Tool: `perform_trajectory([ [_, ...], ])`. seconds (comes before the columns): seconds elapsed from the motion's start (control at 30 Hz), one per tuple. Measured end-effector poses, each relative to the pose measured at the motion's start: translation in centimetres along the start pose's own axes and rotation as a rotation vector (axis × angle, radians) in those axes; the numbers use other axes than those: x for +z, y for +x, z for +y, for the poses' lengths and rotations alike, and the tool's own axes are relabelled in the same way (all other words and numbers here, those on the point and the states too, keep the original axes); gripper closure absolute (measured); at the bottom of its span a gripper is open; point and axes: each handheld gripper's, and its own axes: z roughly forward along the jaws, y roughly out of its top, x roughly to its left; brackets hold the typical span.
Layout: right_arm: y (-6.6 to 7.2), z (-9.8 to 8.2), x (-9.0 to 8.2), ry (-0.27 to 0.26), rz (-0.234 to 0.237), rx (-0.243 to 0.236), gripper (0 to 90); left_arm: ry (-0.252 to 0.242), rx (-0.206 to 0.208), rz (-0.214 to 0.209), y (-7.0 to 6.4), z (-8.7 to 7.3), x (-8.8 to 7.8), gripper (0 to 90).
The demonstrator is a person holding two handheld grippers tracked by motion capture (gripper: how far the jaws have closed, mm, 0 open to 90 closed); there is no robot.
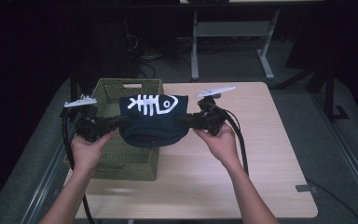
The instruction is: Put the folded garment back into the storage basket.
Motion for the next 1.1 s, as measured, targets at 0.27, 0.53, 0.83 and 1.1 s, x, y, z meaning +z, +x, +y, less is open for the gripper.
perform_trajectory([
  [0.27, 0.7, 0.7, 1.3, 0.003, 0.011, -0.011, 72.9, -0.017, -0.016, 0.021, 0.8, -0.1, -0.8, 75.1],
  [0.53, 1.3, 1.1, 2.8, -0.004, 0.026, -0.011, 73.0, -0.03, -0.036, 0.032, 1.8, -0.3, -1.7, 75.2],
  [0.83, 1.9, 1.3, 4.4, -0.009, 0.044, -0.011, 73.1, -0.029, -0.046, 0.057, 2.8, -0.5, -2.6, 75.2],
  [1.1, 2.7, 1.6, 5.8, -0.019, 0.066, -0.014, 73.3, -0.025, -0.042, 0.083, 3.4, -0.8, -3.6, 75.4],
])
